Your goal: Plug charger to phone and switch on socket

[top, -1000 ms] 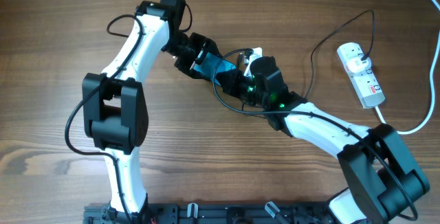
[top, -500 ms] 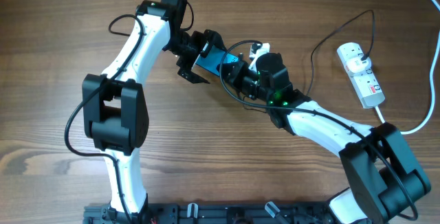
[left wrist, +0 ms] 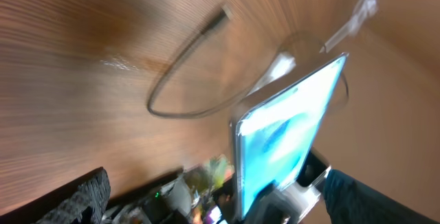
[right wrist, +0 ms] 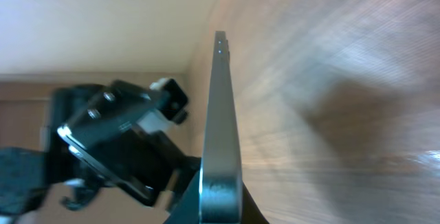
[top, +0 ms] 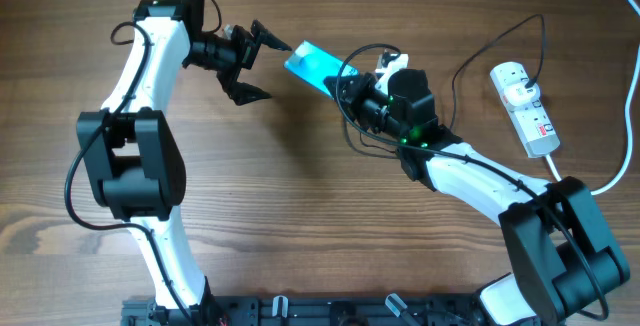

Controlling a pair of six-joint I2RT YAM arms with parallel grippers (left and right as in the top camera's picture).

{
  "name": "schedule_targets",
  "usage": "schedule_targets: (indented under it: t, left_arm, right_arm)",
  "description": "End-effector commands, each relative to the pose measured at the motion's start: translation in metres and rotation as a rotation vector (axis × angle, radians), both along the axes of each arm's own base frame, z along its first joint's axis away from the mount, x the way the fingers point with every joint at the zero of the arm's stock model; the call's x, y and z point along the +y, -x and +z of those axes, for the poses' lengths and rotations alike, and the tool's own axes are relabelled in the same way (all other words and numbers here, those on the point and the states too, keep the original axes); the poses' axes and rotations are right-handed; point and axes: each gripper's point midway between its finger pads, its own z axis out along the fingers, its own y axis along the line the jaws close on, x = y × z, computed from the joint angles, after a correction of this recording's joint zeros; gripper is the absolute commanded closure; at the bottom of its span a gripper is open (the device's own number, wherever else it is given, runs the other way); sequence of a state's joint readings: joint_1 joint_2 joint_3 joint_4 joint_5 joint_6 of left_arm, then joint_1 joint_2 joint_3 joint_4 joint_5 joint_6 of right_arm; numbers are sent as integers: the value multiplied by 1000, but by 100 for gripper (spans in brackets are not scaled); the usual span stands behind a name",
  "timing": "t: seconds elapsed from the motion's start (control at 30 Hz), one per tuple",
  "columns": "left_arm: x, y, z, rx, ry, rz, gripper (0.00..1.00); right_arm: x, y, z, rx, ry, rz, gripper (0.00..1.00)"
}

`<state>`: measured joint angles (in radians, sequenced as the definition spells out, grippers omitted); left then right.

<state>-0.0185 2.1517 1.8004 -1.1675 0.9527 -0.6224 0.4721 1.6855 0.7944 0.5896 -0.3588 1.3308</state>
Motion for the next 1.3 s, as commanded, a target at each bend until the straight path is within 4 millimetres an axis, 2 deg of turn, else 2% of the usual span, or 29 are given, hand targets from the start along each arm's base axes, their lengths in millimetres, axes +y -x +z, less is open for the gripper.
schedule_targets:
  t: [0.0, 0.13, 0.23, 0.4, 0.53, 0.63, 0.73, 0.83, 1.03, 1.2, 1.27]
  left_arm:
    - [-24, 10, 38, -232, 185, -169, 0]
    - [-26, 6, 39, -265, 186, -175, 0]
    - [-22, -1, 46, -295, 226, -157, 0]
    - [-27, -10, 82, -481, 424, -191, 1]
    - [-36, -5, 83, -526, 432, -230, 0]
    - [-45, -1, 88, -523, 467, -247, 1]
    - [-47, -5, 90, -448, 478, -213, 2]
    - [-48, -19, 95, -380, 484, -164, 12]
    - [-73, -39, 101, -358, 449, -136, 17]
    - [-91, -46, 100, -380, 410, -127, 34]
    - [-93, -47, 97, -367, 390, -111, 45]
  right_arm:
    - [9, -4, 26, -16, -109, 15, 96]
    - [3, -8, 23, -13, -96, -6, 96]
    - [-10, -17, 32, -43, -107, -45, 95]
    - [-40, -16, 68, -133, -63, -63, 95]
    - [-67, -1, 111, -190, -22, -164, 96]
    - [-73, 0, 127, -185, -73, -279, 95]
    - [-65, -2, 118, -125, -117, -386, 96]
    - [-51, -2, 104, -66, -174, -501, 96]
    - [-26, -16, 84, -32, -295, -501, 96]
    - [-18, -19, 87, -53, -328, -468, 96]
    - [-18, -19, 87, -55, -329, -467, 96]
